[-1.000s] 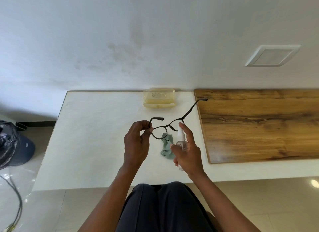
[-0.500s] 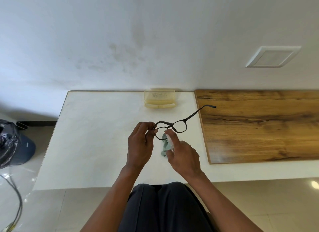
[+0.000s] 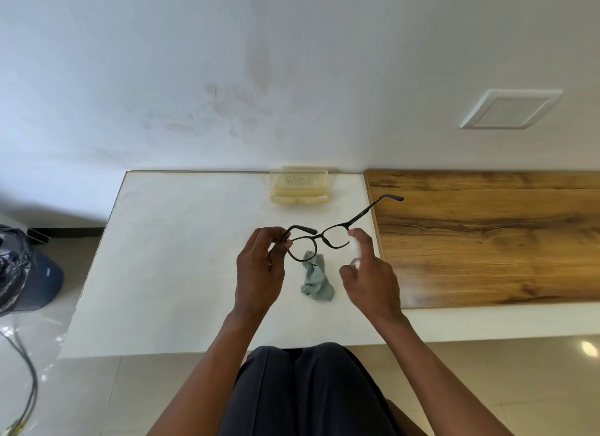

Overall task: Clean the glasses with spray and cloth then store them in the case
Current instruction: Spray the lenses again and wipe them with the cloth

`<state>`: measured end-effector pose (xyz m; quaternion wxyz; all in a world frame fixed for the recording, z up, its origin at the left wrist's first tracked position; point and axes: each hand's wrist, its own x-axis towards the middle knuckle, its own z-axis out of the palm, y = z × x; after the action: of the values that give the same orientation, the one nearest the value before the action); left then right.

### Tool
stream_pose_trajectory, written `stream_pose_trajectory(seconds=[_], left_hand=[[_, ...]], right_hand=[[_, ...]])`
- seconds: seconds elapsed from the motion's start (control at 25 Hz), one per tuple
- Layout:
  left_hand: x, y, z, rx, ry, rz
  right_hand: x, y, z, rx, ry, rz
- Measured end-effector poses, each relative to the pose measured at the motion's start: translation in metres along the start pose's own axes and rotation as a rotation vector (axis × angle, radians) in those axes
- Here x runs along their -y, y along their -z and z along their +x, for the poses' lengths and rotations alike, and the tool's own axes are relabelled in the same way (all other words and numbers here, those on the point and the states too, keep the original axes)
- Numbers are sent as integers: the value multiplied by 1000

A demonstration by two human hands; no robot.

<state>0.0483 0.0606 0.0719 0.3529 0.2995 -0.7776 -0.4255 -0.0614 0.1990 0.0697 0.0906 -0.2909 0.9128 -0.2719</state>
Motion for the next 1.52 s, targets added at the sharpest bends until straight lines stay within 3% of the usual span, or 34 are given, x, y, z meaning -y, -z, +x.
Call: stream_pose_trajectory(seconds=[0.36,0.52,0.6,0.8,1.08,1.52], left_hand=[[2,1,1,-28,0,6],[5,2,3,-37,-6,24],[7,2,4,-38,7,20],[9,2,4,-42,33,3],[12,3,1,-55,84,-44],[17,2,-3,-64,113,-60]], right_hand=[[-20,-4,5,-84,0,238],[-44,-12,13,58,-48,395],[-55,-16,20,90,-54,363],[-73,-23,33,-59,-52,218],[-73,-27,55,-155,-161,214],[-71,-27,56,-136,-152,176]])
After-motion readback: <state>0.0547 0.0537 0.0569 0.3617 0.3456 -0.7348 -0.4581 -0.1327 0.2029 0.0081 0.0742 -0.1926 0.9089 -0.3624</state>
